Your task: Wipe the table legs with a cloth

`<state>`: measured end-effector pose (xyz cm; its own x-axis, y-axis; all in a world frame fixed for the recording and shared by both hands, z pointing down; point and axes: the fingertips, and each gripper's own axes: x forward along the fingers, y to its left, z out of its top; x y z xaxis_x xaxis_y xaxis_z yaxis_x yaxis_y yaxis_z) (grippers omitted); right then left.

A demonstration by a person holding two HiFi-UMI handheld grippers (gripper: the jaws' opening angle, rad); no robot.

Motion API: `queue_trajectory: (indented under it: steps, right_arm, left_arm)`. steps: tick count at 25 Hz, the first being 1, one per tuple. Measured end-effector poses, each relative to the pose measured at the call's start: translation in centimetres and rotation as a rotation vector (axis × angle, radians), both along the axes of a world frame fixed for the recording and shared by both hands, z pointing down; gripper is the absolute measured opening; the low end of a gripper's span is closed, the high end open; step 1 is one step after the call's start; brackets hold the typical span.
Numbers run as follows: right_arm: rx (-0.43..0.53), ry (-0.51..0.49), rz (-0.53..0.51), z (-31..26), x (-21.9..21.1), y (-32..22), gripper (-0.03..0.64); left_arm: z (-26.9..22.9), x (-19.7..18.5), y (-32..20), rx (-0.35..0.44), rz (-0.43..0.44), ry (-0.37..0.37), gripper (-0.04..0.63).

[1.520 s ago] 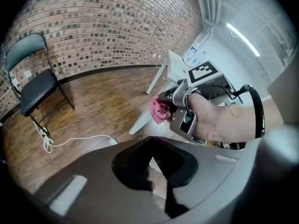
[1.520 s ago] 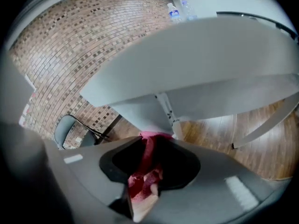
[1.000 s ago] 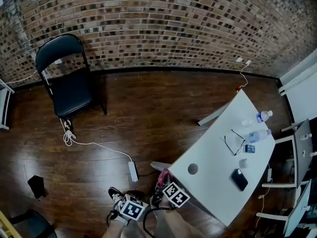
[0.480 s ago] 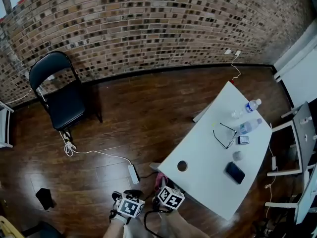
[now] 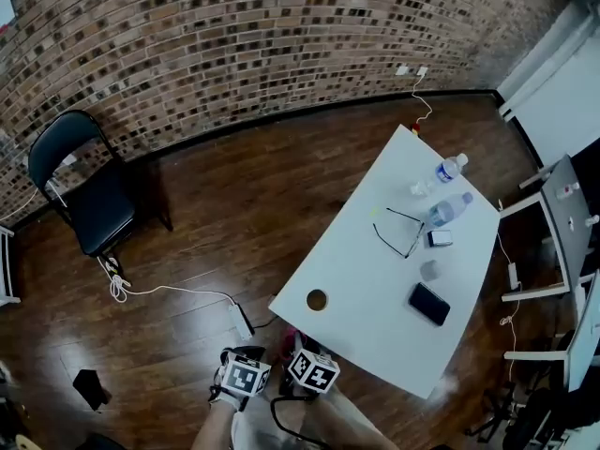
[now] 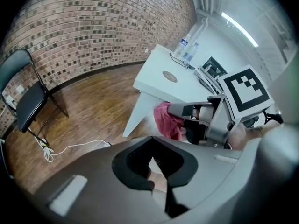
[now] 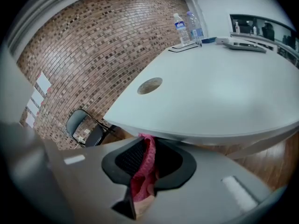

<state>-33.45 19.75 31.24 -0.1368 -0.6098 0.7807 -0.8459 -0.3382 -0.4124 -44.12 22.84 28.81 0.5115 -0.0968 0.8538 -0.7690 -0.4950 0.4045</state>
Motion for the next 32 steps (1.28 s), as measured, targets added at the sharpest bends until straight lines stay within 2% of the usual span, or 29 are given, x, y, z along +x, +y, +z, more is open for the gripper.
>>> queue_trajectory:
  steps: [5, 10, 16, 24, 32]
  right_arm:
    - [0.005, 0.029, 0.023, 0.0, 1.3, 0.8, 0.06]
    - [0.023, 0.051, 0.066, 0.0, 1.5, 0.9, 0.061]
    - [0.04, 0.06, 0.117, -0.4, 1.8, 1.5, 0.061]
    - [0.044, 0.071, 0.249, -0.4, 5.3, 4.7, 0.061]
    - [0.055, 0.08, 0.311, -0.7, 9.0, 7.8, 0.063]
  left_arm:
    - [-1.0, 2.8, 1.1, -0.013, 0.117, 0.051, 0.002]
    - [-0.8, 2.7, 2.7, 0.003, 0.285, 0.039, 0.002]
    - [-1.7, 2.7, 4.0, -0.008, 0.425, 0.032, 0.002]
    - [-2.5, 3.9, 5.4, 0.004, 0.565, 0.028, 0.002]
    - [-2.9, 6.0, 8.0, -0.008, 0.684, 0.014, 0.002]
